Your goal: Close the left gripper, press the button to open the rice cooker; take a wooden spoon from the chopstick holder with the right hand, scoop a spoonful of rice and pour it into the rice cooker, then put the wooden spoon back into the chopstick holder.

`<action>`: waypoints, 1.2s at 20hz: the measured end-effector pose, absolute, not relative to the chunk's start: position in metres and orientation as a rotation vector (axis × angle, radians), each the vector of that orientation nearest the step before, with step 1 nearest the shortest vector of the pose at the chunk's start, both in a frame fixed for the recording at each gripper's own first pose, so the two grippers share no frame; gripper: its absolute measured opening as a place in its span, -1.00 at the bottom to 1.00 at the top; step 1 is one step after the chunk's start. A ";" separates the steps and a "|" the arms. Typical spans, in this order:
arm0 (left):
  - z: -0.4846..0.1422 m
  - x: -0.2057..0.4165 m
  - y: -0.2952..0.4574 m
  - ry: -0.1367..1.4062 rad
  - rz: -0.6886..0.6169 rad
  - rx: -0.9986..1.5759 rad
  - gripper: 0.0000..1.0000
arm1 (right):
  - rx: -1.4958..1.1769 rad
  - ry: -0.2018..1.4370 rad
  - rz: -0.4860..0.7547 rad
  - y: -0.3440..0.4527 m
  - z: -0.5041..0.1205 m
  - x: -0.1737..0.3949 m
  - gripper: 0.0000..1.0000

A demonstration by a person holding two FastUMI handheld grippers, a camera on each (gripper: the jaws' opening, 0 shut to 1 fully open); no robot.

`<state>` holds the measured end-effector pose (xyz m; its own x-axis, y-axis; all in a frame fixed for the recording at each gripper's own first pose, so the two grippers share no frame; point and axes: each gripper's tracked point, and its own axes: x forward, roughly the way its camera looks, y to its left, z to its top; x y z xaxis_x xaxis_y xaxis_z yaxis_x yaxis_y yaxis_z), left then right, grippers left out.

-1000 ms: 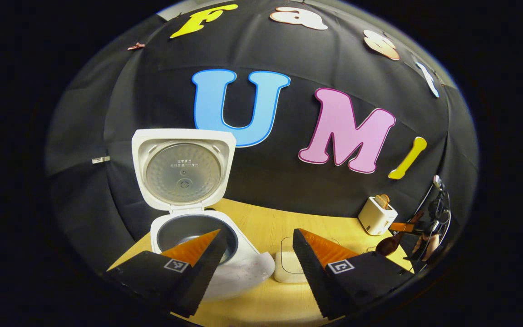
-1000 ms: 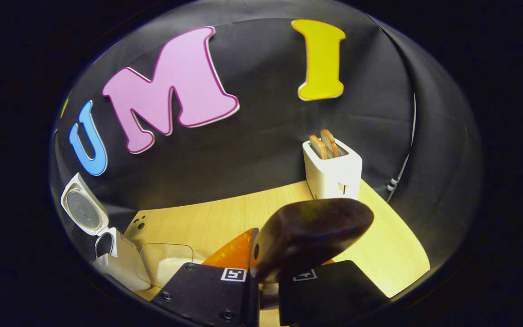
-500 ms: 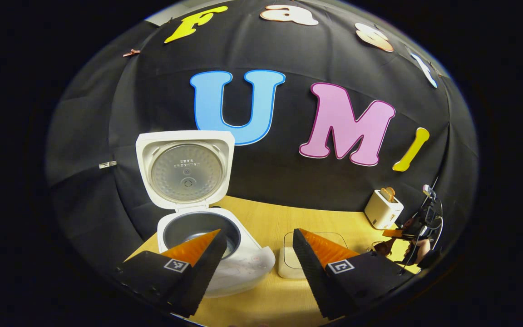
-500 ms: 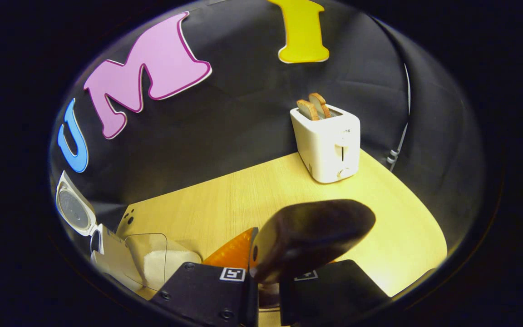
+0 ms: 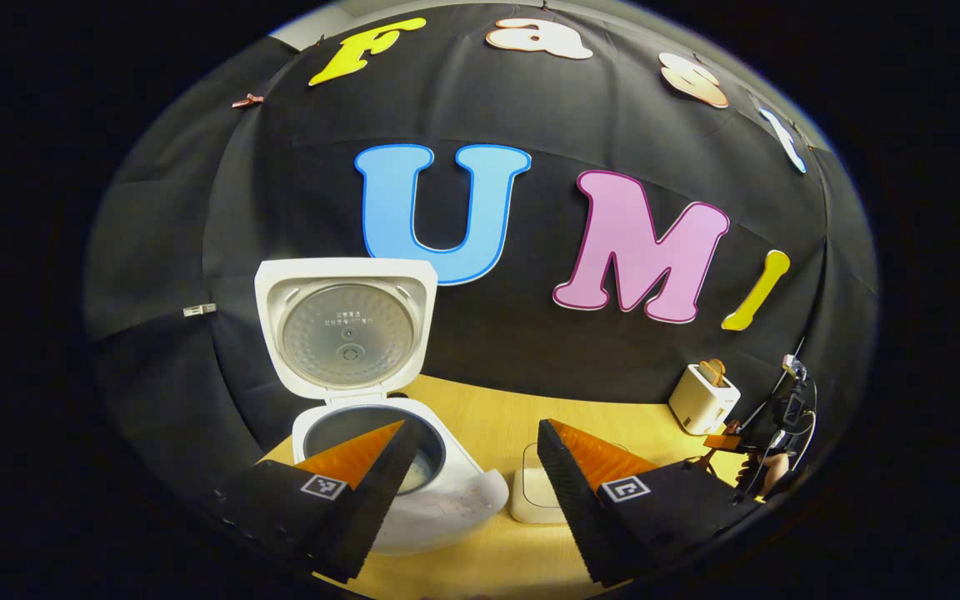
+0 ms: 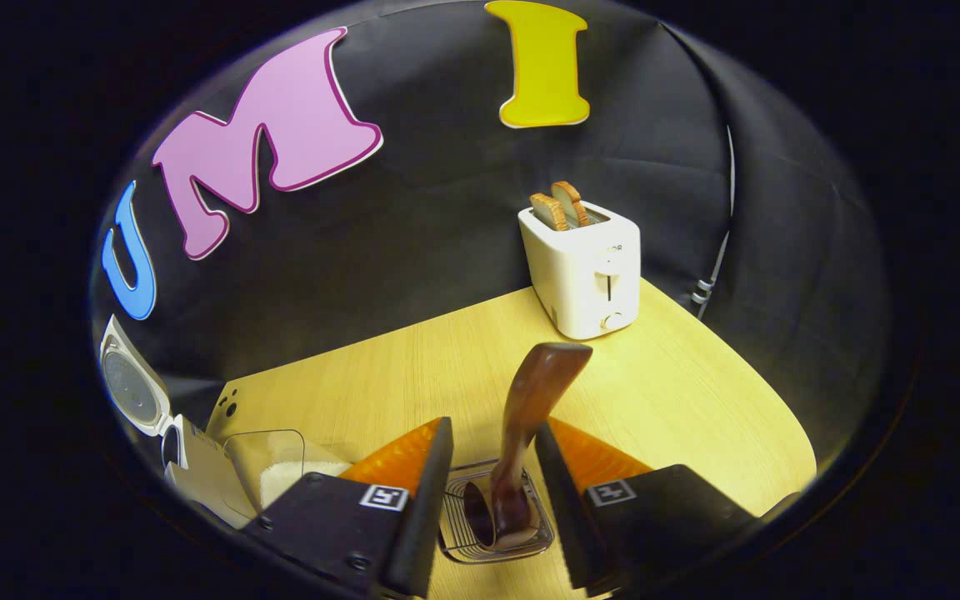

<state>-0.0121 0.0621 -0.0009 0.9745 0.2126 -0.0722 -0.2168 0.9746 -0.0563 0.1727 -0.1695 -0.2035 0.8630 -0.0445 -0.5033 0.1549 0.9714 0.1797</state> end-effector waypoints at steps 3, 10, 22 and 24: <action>0.024 -0.009 0.085 0.028 0.255 -0.034 0.89 | 0.235 0.510 -0.132 -0.174 -0.195 0.159 0.70; 0.111 0.011 0.176 -0.053 0.362 -0.061 0.89 | 0.143 0.488 -0.222 -0.198 -0.176 0.113 0.97; 0.160 0.103 0.295 -0.054 0.421 -0.135 0.88 | 0.145 0.520 -0.323 -0.192 -0.157 0.026 0.97; 0.152 0.122 0.309 -0.003 0.430 -0.130 0.88 | 0.133 0.508 -0.336 -0.188 -0.149 0.013 0.97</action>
